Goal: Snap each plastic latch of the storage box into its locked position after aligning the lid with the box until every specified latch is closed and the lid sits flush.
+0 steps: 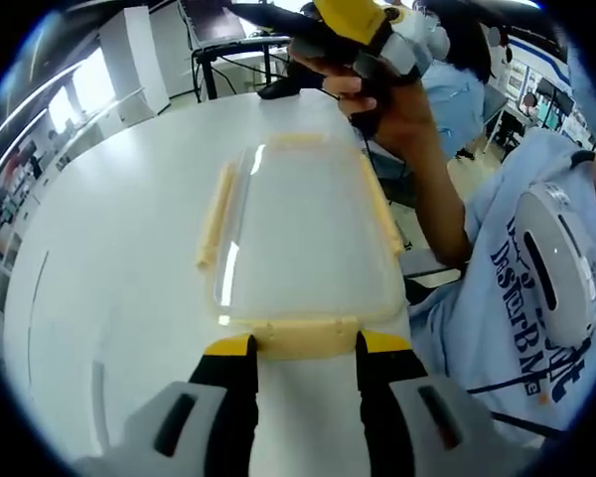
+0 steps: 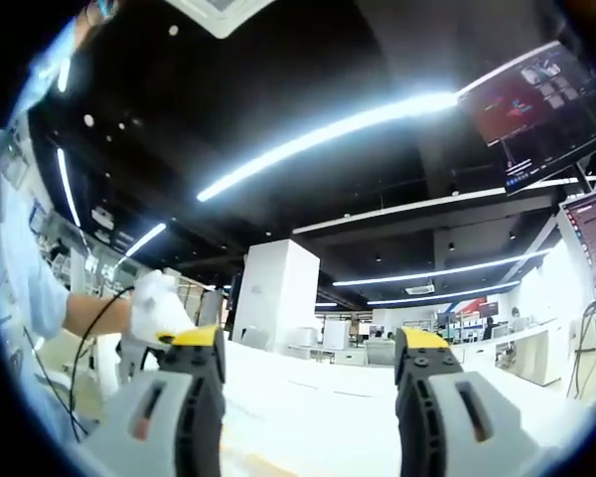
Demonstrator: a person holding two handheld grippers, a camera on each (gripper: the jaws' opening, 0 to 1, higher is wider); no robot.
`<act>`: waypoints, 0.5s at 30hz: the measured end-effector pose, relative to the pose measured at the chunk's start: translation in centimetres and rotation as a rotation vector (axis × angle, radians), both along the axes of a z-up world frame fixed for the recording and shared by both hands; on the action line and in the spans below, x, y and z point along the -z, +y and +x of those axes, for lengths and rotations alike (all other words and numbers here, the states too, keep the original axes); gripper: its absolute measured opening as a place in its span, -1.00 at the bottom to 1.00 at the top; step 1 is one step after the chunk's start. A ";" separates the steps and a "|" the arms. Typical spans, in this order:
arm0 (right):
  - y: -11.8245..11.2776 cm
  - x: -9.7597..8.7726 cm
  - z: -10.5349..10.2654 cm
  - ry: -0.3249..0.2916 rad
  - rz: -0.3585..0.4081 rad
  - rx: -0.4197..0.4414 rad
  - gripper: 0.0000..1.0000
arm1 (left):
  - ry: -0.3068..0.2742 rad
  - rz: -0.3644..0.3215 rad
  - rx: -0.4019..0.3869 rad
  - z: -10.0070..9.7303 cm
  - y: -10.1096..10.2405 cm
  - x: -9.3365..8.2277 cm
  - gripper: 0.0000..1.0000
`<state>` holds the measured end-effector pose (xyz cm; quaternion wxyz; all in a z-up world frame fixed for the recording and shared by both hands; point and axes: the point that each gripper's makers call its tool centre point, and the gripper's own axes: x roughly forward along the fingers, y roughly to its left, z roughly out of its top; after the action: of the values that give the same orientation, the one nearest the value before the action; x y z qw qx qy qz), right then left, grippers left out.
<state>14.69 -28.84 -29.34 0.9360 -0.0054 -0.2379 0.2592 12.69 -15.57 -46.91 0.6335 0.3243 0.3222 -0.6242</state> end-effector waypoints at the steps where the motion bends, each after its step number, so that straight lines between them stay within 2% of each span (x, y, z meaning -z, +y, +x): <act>1: 0.0 0.0 0.0 0.000 0.000 0.001 0.38 | 0.001 0.001 0.001 -0.1 0.1 0.0 -0.24; 15: -0.6 -0.2 -0.3 -0.005 0.008 0.003 0.37 | 0.005 0.004 -0.013 -0.6 0.8 0.0 -0.24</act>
<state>14.37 -29.47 -29.16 0.9359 -0.0028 -0.2411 0.2568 12.10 -14.76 -46.96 0.6360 0.3217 0.3271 -0.6205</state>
